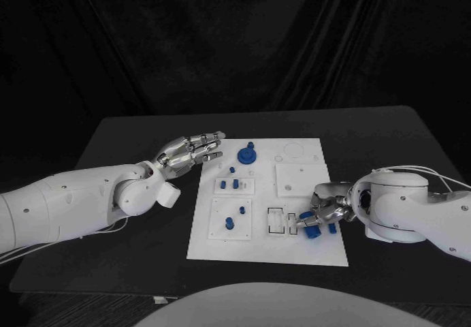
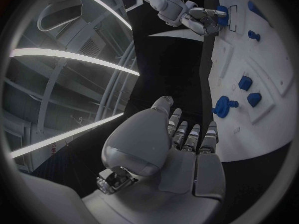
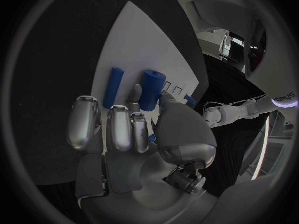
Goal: Assemble the parts on the task board
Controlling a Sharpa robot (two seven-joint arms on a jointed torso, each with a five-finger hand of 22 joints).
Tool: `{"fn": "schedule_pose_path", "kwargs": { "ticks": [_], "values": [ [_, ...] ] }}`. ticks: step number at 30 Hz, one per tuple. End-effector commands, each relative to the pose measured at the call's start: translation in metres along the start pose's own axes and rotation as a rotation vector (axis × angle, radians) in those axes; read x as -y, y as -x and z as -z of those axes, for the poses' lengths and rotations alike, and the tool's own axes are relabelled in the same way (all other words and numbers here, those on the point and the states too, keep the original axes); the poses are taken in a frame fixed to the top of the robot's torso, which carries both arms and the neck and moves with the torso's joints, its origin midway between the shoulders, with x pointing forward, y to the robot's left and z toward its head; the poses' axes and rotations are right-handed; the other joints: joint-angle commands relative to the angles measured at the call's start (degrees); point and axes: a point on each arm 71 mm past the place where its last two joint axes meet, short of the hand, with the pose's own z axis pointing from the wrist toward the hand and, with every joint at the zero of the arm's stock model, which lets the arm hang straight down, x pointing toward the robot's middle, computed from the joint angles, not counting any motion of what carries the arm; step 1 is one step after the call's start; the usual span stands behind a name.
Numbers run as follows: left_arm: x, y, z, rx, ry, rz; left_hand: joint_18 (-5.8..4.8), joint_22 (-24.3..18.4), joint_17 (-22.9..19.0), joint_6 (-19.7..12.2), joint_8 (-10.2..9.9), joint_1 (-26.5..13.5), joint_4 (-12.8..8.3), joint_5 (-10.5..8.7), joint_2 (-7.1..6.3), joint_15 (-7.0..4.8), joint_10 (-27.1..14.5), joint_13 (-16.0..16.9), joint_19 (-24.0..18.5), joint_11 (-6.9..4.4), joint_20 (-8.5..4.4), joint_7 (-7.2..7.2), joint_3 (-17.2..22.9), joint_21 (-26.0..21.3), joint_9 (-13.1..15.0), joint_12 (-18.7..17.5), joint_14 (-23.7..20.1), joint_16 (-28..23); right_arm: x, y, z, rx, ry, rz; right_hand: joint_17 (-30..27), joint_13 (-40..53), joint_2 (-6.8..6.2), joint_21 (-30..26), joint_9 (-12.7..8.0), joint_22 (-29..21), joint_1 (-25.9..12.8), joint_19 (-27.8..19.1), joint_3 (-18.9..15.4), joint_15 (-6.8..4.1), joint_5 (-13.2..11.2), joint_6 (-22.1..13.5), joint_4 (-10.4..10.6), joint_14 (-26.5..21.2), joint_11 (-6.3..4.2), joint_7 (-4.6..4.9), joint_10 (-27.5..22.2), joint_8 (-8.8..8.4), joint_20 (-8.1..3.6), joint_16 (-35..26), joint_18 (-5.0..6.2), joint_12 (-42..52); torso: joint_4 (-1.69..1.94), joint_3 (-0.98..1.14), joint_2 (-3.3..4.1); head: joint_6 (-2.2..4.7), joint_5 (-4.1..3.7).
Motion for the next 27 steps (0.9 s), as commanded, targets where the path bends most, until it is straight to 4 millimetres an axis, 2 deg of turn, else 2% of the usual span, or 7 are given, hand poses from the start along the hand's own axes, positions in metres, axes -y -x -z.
{"fn": "schedule_pose_path", "kwargs": {
  "ticks": [1,4,6,10,15,18,27],
  "values": [
    [0.000,-0.002,0.000,-0.013,-0.008,0.012,1.03,0.0,0.0,-0.2,0.0,-0.1,0.0,0.38,0.55,0.09,0.0,0.0,0.0,0.22,0.11,0.21,0.5,0.2,0.0,-0.1,0.0,0.1,0.002,-0.004,-0.002,0.003,0.003,-0.047,-0.2,15.1,0.65,-0.4,-4.0,9.5,5.6,0.1,4.3,0.32,6.7,-0.7,-4.6,2.8,0.62,0.00,6.2,-4.41,0.13,-0.4,0.51,0.1,0.11,-0.02,0.02,-0.01,0.00],
    [0.000,-0.002,0.000,-0.013,-0.008,0.012,1.03,0.0,0.0,-0.2,0.0,-0.1,0.0,0.38,0.55,0.09,0.0,0.0,0.0,0.22,0.11,0.21,0.5,0.2,0.0,-0.1,0.0,0.1,0.002,-0.004,-0.001,0.002,0.003,-0.060,-0.6,15.1,-0.38,-1.0,-7.4,9.4,8.3,0.0,7.7,0.95,11.9,-1.4,-7.9,2.7,1.45,1.13,6.2,-7.79,0.53,-0.7,0.58,0.1,0.08,-0.04,0.06,-0.01,0.03],
    [0.000,-0.001,0.000,-0.012,-0.007,0.012,1.03,0.0,0.0,-0.2,0.0,-0.1,0.0,0.38,0.55,0.09,0.0,0.0,0.0,0.22,0.11,0.21,0.5,0.2,0.0,-0.1,0.0,0.1,0.003,-0.005,0.000,0.000,-0.005,-0.063,-0.8,15.1,-0.73,-1.2,-9.1,9.4,8.7,0.0,9.1,1.47,12.4,-2.6,-9.1,2.7,2.11,1.88,6.2,-9.55,0.95,-0.8,0.58,0.1,0.03,-0.04,0.07,-0.01,0.06],
    [0.000,-0.001,0.001,-0.012,-0.007,0.012,1.03,0.0,0.0,-0.2,0.0,-0.1,0.0,0.38,0.55,0.09,0.0,0.0,0.0,0.22,0.11,0.21,0.5,0.2,0.0,-0.1,0.0,0.1,0.003,-0.005,0.001,0.004,-0.013,-0.072,-1.1,15.1,-0.88,-1.7,-11.0,9.3,10.7,-0.1,12.3,2.22,14.7,-4.5,-12.4,2.6,3.12,3.15,6.2,-11.30,1.61,-0.9,0.68,0.1,0.01,-0.01,0.09,-0.01,0.18],
    [0.000,-0.001,0.001,-0.010,-0.007,0.012,1.04,0.0,0.0,0.0,0.1,-0.1,-0.1,0.41,0.55,0.13,0.2,0.0,0.0,0.36,0.13,0.34,0.8,0.2,0.0,0.1,0.1,0.1,0.004,-0.005,0.006,0.021,-0.012,-0.123,-0.7,15.1,-1.39,-1.7,-13.4,9.4,9.3,0.0,18.1,2.88,18.2,-4.0,-14.9,2.7,3.82,3.90,6.2,-11.97,2.31,-0.6,0.69,0.1,0.00,0.01,0.09,-0.01,0.36],
    [0.000,-0.001,0.002,-0.009,-0.006,0.011,1.04,0.0,0.1,0.1,0.1,-0.2,-0.1,0.41,0.52,0.13,0.3,0.0,0.0,0.42,0.13,0.38,0.9,0.2,0.0,0.1,0.1,0.1,0.004,-0.002,0.010,0.016,-0.006,-0.211,0.1,15.1,-1.24,-1.1,-14.8,9.6,6.3,0.2,21.1,2.91,20.5,-3.3,-14.9,2.9,3.86,3.83,6.2,-12.00,2.48,-0.1,0.60,0.1,0.01,-0.01,0.06,-0.01,0.42],
    [0.000,-0.001,0.001,-0.008,-0.004,0.011,1.05,0.0,0.1,0.2,0.2,-0.3,-0.2,0.41,0.44,0.16,0.5,0.1,0.1,0.55,0.15,0.49,1.1,0.2,0.0,0.3,0.3,0.2,0.003,0.007,0.017,-0.048,0.011,-0.459,3.4,15.1,-0.49,2.7,-15.9,10.5,1.7,1.3,23.3,2.81,22.3,-2.4,-14.1,3.6,3.69,3.60,6.2,-11.31,2.38,2.3,-0.07,0.1,0.03,-0.02,0.04,-0.01,0.42]
  ]
}}
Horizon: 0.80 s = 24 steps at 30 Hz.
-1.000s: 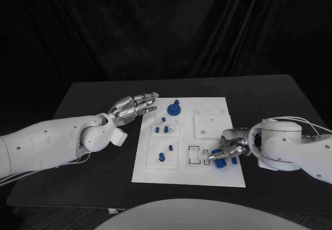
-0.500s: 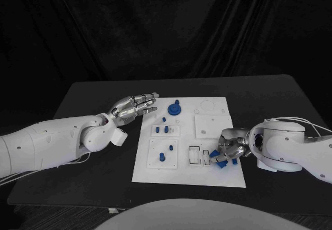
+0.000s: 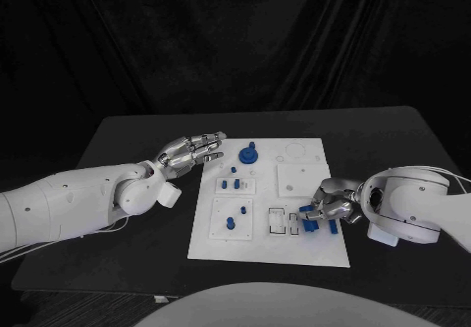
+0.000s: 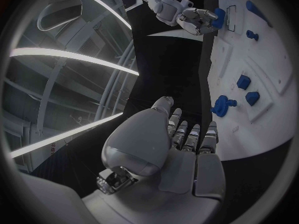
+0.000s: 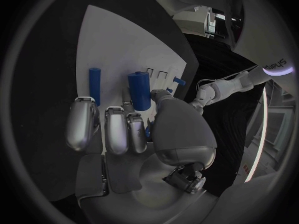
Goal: Assemble the parts on the task board
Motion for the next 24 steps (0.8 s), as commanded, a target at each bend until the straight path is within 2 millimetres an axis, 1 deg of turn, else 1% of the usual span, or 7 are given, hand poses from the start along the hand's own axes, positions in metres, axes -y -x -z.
{"fn": "schedule_pose_path", "kwargs": {
  "ticks": [1,4,8,13,19,21,24],
  "values": [
    [0.000,-0.002,-0.001,-0.010,-0.009,0.010,1.06,0.0,0.1,0.0,0.2,-0.3,0.0,0.20,0.44,0.16,0.2,0.1,0.1,0.23,0.15,0.28,0.3,0.2,0.0,0.3,0.3,0.2,0.000,-0.001,0.001,-0.041,-0.021,-0.192,0.3,15.1,-0.26,0.5,0.0,10.5,-2.0,1.4,18.0,0.18,0.2,0.4,-17.3,3.4,0.29,-0.01,6.1,0.34,0.22,0.5,-0.09,0.1,0.05,-0.02,-0.05,-0.01,-0.09],
    [0.000,-0.002,-0.001,-0.010,-0.009,0.010,1.06,0.0,0.1,0.2,0.2,-0.4,0.0,0.21,0.39,0.15,0.3,0.1,0.1,0.30,0.15,0.34,0.4,0.3,0.1,0.3,0.3,0.2,-0.002,-0.001,0.000,-0.069,-0.027,-0.225,0.4,15.1,-0.03,0.7,-0.2,10.6,-3.7,1.5,17.9,0.16,-0.8,0.3,-16.5,3.4,0.24,-0.09,6.1,0.53,0.21,0.6,-0.12,0.1,0.14,-0.07,-0.05,-0.01,-0.07],
    [0.000,-0.003,-0.001,-0.010,-0.007,0.010,1.07,0.0,0.1,0.3,0.3,-0.4,-0.1,0.22,0.35,0.14,0.3,0.1,0.1,0.34,0.15,0.38,0.5,0.3,0.1,0.4,0.3,0.3,-0.005,-0.004,-0.002,-0.114,-0.042,-0.227,0.5,15.1,0.08,0.9,-0.3,10.6,-5.3,1.4,17.3,0.10,-4.3,-0.1,-15.8,3.3,0.15,-0.23,6.1,0.87,0.18,0.7,-0.13,0.1,0.05,-0.07,0.03,-0.01,-0.09],
    [-0.001,-0.003,-0.003,-0.013,-0.006,0.010,1.07,0.0,0.1,0.3,0.3,-0.4,-0.1,0.22,0.35,0.14,0.3,0.1,0.1,0.34,0.15,0.38,0.5,0.3,0.1,0.4,0.3,0.3,-0.012,-0.006,-0.007,-0.147,-0.048,-0.209,0.2,15.1,0.09,0.7,-0.3,10.5,-6.0,1.3,16.9,0.10,-6.3,-0.4,-15.4,3.2,0.15,-0.23,6.1,1.13,0.17,0.7,-0.08,0.1,0.15,-0.12,0.06,-0.01,-0.65],
    [-0.001,-0.006,-0.005,-0.021,-0.005,0.013,1.07,0.0,0.1,0.3,0.3,-0.4,-0.1,0.22,0.34,0.14,0.4,0.1,0.1,0.36,0.15,0.40,0.6,0.3,0.1,0.4,0.3,0.3,-0.020,-0.007,-0.015,-0.166,-0.045,-0.187,-0.1,15.1,-0.03,0.6,-0.4,10.4,-7.0,1.2,16.2,0.09,-9.0,-0.8,-14.9,3.2,0.13,-0.27,6.1,1.46,0.19,0.6,-0.03,0.1,0.11,-0.07,0.08,-0.01,-0.69],
    [-0.001,-0.006,-0.005,-0.022,-0.005,0.013,1.07,0.0,0.1,0.3,0.3,-0.4,-0.1,0.22,0.34,0.14,0.4,0.1,0.1,0.36,0.15,0.40,0.6,0.3,0.1,0.4,0.3,0.3,-0.021,-0.007,-0.016,-0.169,-0.045,-0.184,-0.5,15.1,0.06,-0.1,-0.3,10.2,-7.8,0.9,15.3,0.17,-13.9,-1.5,-14.0,3.0,0.23,-0.18,6.1,1.79,0.24,0.4,0.11,0.1,0.09,-0.08,0.07,-0.01,-0.54],
    [-0.002,-0.005,-0.005,-0.022,-0.004,0.013,1.07,0.0,0.1,0.4,0.3,-0.5,-0.1,0.23,0.31,0.17,0.4,0.1,0.1,0.38,0.16,0.42,0.7,0.3,0.1,0.4,0.4,0.3,-0.023,-0.007,-0.019,-0.167,-0.042,-0.184,-0.6,15.1,0.10,-0.3,-0.3,10.2,-8.4,0.8,14.5,0.24,-16.8,-1.9,-13.3,3.0,0.32,-0.09,6.1,2.18,0.31,0.3,0.14,0.1,0.03,-0.07,0.05,-0.01,-0.28]
  ]
}}
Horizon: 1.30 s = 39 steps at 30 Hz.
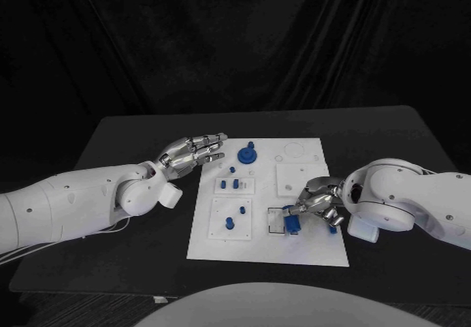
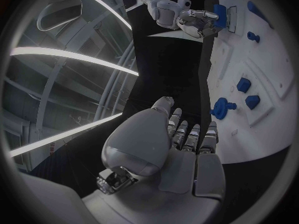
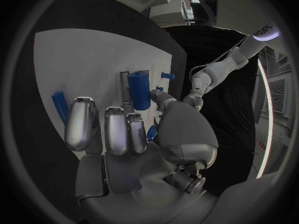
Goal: Assemble the parts on the task board
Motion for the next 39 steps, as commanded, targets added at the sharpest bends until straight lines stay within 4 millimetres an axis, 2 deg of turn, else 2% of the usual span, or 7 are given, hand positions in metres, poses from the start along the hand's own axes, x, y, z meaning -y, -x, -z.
{"fn": "schedule_pose_path", "kwargs": {
  "ticks": [1,8,14,19,29,35,39],
  "values": [
    [0.000,-0.001,0.000,-0.010,-0.008,0.010,1.07,0.0,0.1,0.2,0.3,-0.5,-0.1,0.23,0.28,0.23,0.2,0.1,0.1,0.14,0.16,0.24,0.3,0.3,0.1,0.2,0.5,0.4,0.000,-0.001,-0.002,-0.024,-0.024,-0.003,-0.2,15.1,0.27,-0.2,0.1,10.2,-0.9,0.8,2.9,0.26,-1.9,-0.8,-2.9,3.0,0.36,0.05,6.1,0.46,0.33,-0.2,0.14,0.1,-0.13,0.02,0.00,-0.01,0.38],
    [0.000,0.000,0.000,-0.011,-0.007,0.010,1.07,0.0,0.1,0.2,0.3,-0.5,-0.1,0.23,0.28,0.23,0.2,0.1,0.1,0.14,0.16,0.24,0.3,0.3,0.1,0.2,0.5,0.4,-0.003,-0.002,-0.006,-0.022,-0.017,-0.003,-0.5,15.1,0.43,-0.6,0.1,10.1,-2.0,0.6,0.7,0.36,-3.6,-1.4,-1.4,2.9,0.47,0.14,6.1,1.09,0.44,-0.3,0.22,0.1,0.00,0.04,-0.06,-0.01,0.38],
    [0.000,-0.001,-0.002,-0.014,-0.007,0.012,1.07,0.0,0.1,0.2,0.4,-0.5,-0.1,0.23,0.24,0.29,0.2,0.1,0.1,0.16,0.17,0.27,0.4,0.3,0.1,0.2,0.5,0.4,-0.005,-0.003,-0.008,-0.023,-0.010,-0.002,-0.8,15.1,0.70,-1.3,-0.1,9.9,-3.0,0.3,-1.7,0.43,-8.6,-1.9,0.6,2.9,0.53,0.17,6.1,1.87,0.53,-0.4,0.38,0.1,0.02,0.08,-0.09,-0.01,0.41],
    [-0.001,-0.001,-0.002,-0.016,-0.006,0.012,1.07,0.0,0.1,0.2,0.4,-0.5,-0.1,0.23,0.24,0.29,0.2,0.1,0.1,0.16,0.17,0.27,0.4,0.3,0.1,0.2,0.5,0.4,-0.006,-0.004,-0.008,-0.022,-0.007,-0.002,-0.9,15.1,1.20,-1.7,0.0,9.7,-3.3,0.2,-2.3,0.34,-8.8,-1.4,1.3,2.9,0.41,0.00,6.1,2.63,0.50,-0.4,0.48,0.1,0.02,0.04,-0.11,-0.01,0.35],
    [-0.001,-0.002,-0.003,-0.018,-0.004,0.013,1.07,0.0,0.1,0.2,0.4,-0.5,-0.1,0.23,0.24,0.29,0.2,0.1,0.1,0.16,0.17,0.27,0.4,0.3,0.1,0.2,0.5,0.4,-0.009,-0.005,-0.010,-0.036,-0.006,0.010,-1.2,15.1,1.16,-2.0,0.0,9.7,-4.2,0.1,-4.4,0.17,-12.1,-1.7,3.0,2.8,0.21,-0.22,6.1,3.81,0.36,-0.6,0.52,0.1,-0.12,0.05,-0.10,-0.01,0.57],
    [-0.001,-0.002,-0.003,-0.020,-0.002,0.014,1.06,-0.1,0.1,0.3,0.4,-0.6,-0.1,0.23,0.21,0.33,0.2,0.1,0.1,0.20,0.18,0.30,0.6,0.3,0.1,0.2,0.5,0.4,-0.010,-0.006,-0.011,-0.043,-0.005,0.017,-1.4,15.1,0.53,-2.3,-0.1,9.6,-4.8,0.0,-6.7,0.14,-16.7,-2.4,4.1,2.8,0.18,-0.25,6.1,4.62,0.31,-0.7,0.57,0.1,-0.07,0.05,-0.12,-0.01,0.62],
    [-0.001,-0.002,-0.003,-0.021,0.000,0.014,1.06,-0.1,0.1,0.3,0.4,-0.6,-0.1,0.23,0.21,0.33,0.2,0.1,0.1,0.20,0.18,0.30,0.6,0.3,0.1,0.2,0.5,0.4,-0.011,-0.006,-0.012,-0.043,-0.005,0.024,-1.6,15.1,0.20,-2.4,-0.1,9.6,-4.9,0.0,-7.9,0.14,-18.5,-2.7,4.5,2.7,0.19,-0.26,6.1,5.08,0.31,-0.8,0.59,0.1,-0.05,0.06,-0.09,-0.01,0.64]
  ]
}}
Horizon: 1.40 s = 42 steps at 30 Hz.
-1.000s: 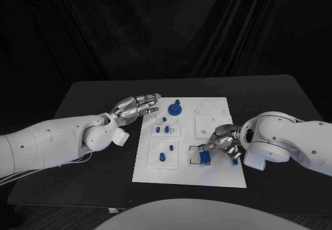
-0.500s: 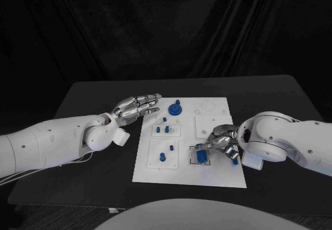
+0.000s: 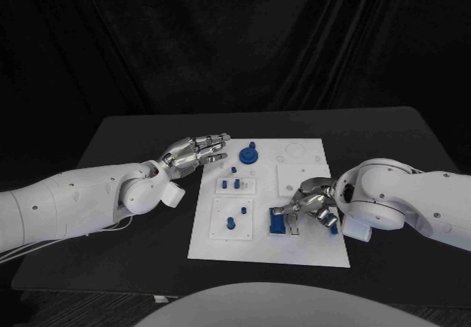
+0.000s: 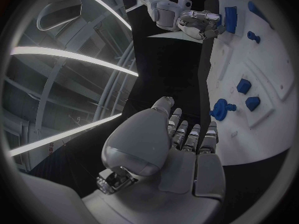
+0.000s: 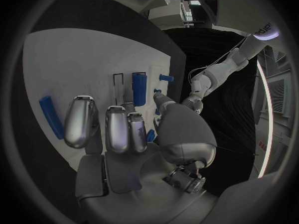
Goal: Assemble the parts on the task board
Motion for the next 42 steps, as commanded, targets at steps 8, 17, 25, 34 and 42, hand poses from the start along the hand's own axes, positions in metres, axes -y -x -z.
{"fn": "schedule_pose_path", "kwargs": {
  "ticks": [8,17,25,34,42],
  "values": [
    [0.000,-0.002,-0.001,-0.016,-0.004,0.013,1.06,-0.1,0.1,0.3,0.4,-0.6,0.0,0.23,0.21,0.13,0.2,0.0,0.1,0.21,0.18,0.32,0.4,0.3,0.1,0.2,0.3,0.4,0.001,-0.002,-0.001,-0.015,-0.011,0.014,-0.4,15.1,-0.60,-0.3,-0.2,9.5,-0.1,0.0,-2.0,0.15,-3.5,-0.8,0.3,2.7,0.01,0.03,5.9,0.93,0.31,-0.4,0.62,0.1,0.01,0.01,0.05,-0.01,0.16],
    [0.000,-0.001,0.001,-0.014,-0.005,0.013,1.06,-0.1,0.1,0.3,0.4,-0.6,0.0,0.23,0.21,0.13,0.2,0.0,0.1,0.21,0.18,0.32,0.4,0.3,0.1,0.2,0.3,0.4,0.004,0.003,0.005,0.050,0.032,-0.032,-0.1,15.1,0.08,-0.4,-0.1,9.5,-1.9,0.0,-4.4,0.08,-5.4,-0.8,2.8,2.8,-0.10,-0.11,5.9,2.17,0.26,-0.3,0.63,0.1,0.01,0.03,0.06,-0.01,0.28],
    [0.000,0.001,0.003,-0.006,-0.003,0.010,1.05,-0.1,0.1,0.5,0.5,-0.6,0.0,0.23,0.19,0.19,0.2,0.0,0.1,0.26,0.19,0.38,0.6,0.3,0.1,0.2,0.3,0.4,0.007,0.030,0.037,0.132,0.076,-0.040,0.2,15.1,1.31,0.1,-0.2,9.7,0.6,0.2,-4.6,-0.16,-0.3,-0.4,2.4,2.9,-0.39,-0.43,5.9,3.57,0.04,0.0,0.53,0.1,-0.04,0.03,0.02,-0.01,0.48],
    [0.000,0.001,0.003,-0.002,-0.004,0.008,1.06,0.0,0.1,0.8,0.6,-0.7,-0.1,0.23,0.10,0.18,0.4,0.1,0.2,0.34,0.20,0.44,0.7,0.3,0.2,0.3,0.4,0.4,0.031,0.052,0.064,0.148,-0.007,-0.029,1.6,15.1,1.14,2.4,-0.6,10.4,4.7,1.0,-4.3,-0.41,1.7,0.9,-0.4,3.2,-0.73,-0.84,5.9,4.61,-0.19,0.8,0.06,0.1,0.06,-0.03,0.01,-0.01,-0.14],
    [0.000,0.002,0.003,0.000,-0.009,0.007,1.06,0.0,0.1,0.8,0.6,-0.7,-0.1,0.23,0.10,0.18,0.4,0.1,0.2,0.34,0.20,0.44,0.7,0.3,0.2,0.3,0.4,0.4,0.062,0.054,0.065,0.183,-0.127,0.055,0.1,15.1,1.29,2.8,-1.7,10.4,8.3,1.1,-3.5,-0.68,4.7,2.2,-3.0,2.9,-1.01,-1.11,5.9,4.22,-0.44,0.2,0.01,0.1,-0.05,-0.13,0.03,-0.01,-0.36]
  ]
}}
